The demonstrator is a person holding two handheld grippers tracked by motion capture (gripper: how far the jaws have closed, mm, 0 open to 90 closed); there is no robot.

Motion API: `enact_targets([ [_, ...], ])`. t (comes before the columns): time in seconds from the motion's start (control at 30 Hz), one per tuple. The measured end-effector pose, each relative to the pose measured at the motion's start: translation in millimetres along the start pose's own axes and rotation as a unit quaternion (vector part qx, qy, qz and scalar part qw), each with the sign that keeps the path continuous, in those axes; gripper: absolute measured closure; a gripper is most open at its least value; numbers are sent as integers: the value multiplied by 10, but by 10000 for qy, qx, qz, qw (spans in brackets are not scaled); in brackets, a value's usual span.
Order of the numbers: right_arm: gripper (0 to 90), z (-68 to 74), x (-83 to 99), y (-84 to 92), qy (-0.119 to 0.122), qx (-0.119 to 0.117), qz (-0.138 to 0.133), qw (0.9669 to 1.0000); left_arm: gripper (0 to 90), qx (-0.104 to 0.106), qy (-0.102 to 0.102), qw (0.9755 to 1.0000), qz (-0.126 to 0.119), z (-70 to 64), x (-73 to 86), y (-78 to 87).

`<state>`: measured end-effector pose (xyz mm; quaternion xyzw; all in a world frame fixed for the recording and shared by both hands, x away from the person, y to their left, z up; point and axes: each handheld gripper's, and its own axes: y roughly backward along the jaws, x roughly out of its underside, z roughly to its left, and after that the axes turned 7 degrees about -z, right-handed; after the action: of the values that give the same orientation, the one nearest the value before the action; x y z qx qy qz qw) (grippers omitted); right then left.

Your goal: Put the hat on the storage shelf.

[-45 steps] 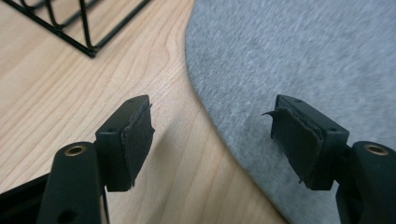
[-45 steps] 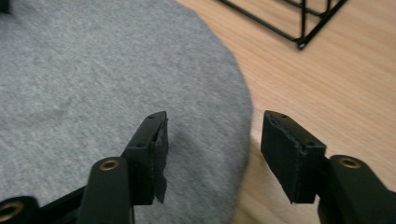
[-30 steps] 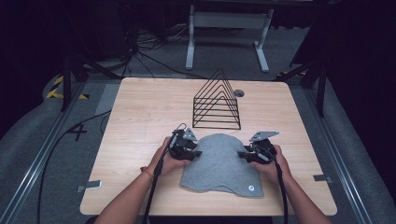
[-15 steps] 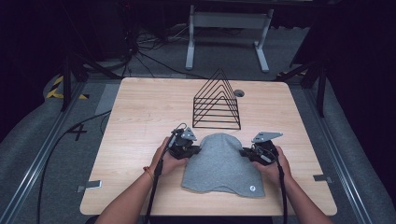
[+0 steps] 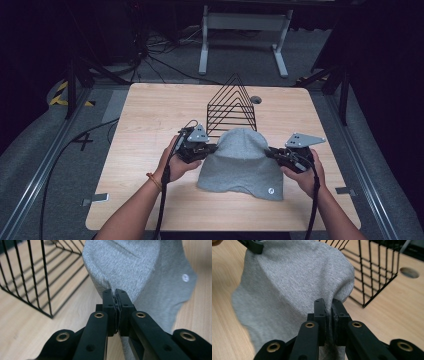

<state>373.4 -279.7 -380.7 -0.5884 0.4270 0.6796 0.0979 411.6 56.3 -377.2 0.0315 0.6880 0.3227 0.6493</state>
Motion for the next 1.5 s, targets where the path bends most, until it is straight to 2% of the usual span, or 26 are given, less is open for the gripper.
enact_targets([
  [0.1,842,0,-106,91,62,89,-134,9999,875,-43,-208,9997,-86,-19,-183,71],
  [0.2,843,-13,-231,166,151,152,-224,9995,875,-88,-327,9993,-184,-8,-341,130],
  [0.43,844,-43,-595,314,384,268,-460,9978,877,-151,-276,9985,-456,98,-578,239],
  [0.47,844,-50,-646,335,418,288,-491,9975,877,-131,-186,9986,-473,119,-620,261],
  [0.63,843,-106,-922,451,474,378,-705,9957,878,-210,-271,9980,-525,196,-824,335],
  [0.73,844,-150,-1077,501,514,469,-800,9944,878,-234,-384,9972,-606,229,-985,377],
  [0.8,844,-187,-1199,540,511,486,-866,9937,878,-260,-543,9964,-596,257,-1132,404],
  [0.83,844,-187,-1199,540,511,486,-866,9937,877,-260,-543,9964,-596,257,-1132,404],
  [0.97,844,-243,-1445,567,572,546,-1001,9918,878,-334,-532,9949,-784,335,-1315,488],
  [1.07,844,-281,-1571,532,653,602,-992,9911,878,-412,-502,9941,-866,405,-1399,547],
  [1.33,844,-384,-1836,446,678,711,-1051,9896,878,-670,-598,9913,-965,581,-1619,673],
  [1.5,844,-460,-2063,429,705,794,-1179,9873,878,-805,-561,9895,-1059,702,-1732,742],
])
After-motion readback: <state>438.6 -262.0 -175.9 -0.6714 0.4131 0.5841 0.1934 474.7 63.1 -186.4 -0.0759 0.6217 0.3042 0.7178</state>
